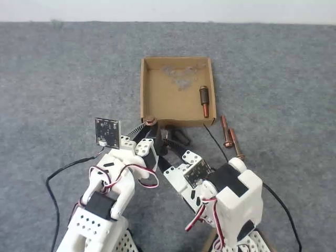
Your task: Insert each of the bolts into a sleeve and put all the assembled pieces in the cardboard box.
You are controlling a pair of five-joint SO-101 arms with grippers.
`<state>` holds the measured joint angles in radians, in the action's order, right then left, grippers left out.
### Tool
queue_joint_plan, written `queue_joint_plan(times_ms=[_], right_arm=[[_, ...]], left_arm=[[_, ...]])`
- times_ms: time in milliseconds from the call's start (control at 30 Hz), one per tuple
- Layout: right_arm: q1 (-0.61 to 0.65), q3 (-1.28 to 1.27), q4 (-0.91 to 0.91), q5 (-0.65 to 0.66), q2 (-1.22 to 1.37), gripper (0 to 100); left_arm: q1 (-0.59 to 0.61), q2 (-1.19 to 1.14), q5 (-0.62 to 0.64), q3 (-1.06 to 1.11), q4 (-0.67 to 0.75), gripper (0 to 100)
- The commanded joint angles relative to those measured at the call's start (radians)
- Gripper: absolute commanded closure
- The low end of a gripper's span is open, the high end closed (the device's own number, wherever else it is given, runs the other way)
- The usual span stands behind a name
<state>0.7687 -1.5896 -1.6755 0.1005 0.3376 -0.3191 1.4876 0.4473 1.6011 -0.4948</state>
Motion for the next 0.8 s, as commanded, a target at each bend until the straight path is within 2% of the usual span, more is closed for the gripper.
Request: queue_joint_plan(times_ms=[0,767], right_arm=[[-0.030,0.017,-0.005,-0.006,-0.013,99.2],[-0.033,0.017,-0.007,-0.006,-0.015,99.2]], left_arm=[[-0.012,0.014,-0.015,0.010,0.002,99],[-0.072,0.012,-0.015,0.090,-0.002,99]])
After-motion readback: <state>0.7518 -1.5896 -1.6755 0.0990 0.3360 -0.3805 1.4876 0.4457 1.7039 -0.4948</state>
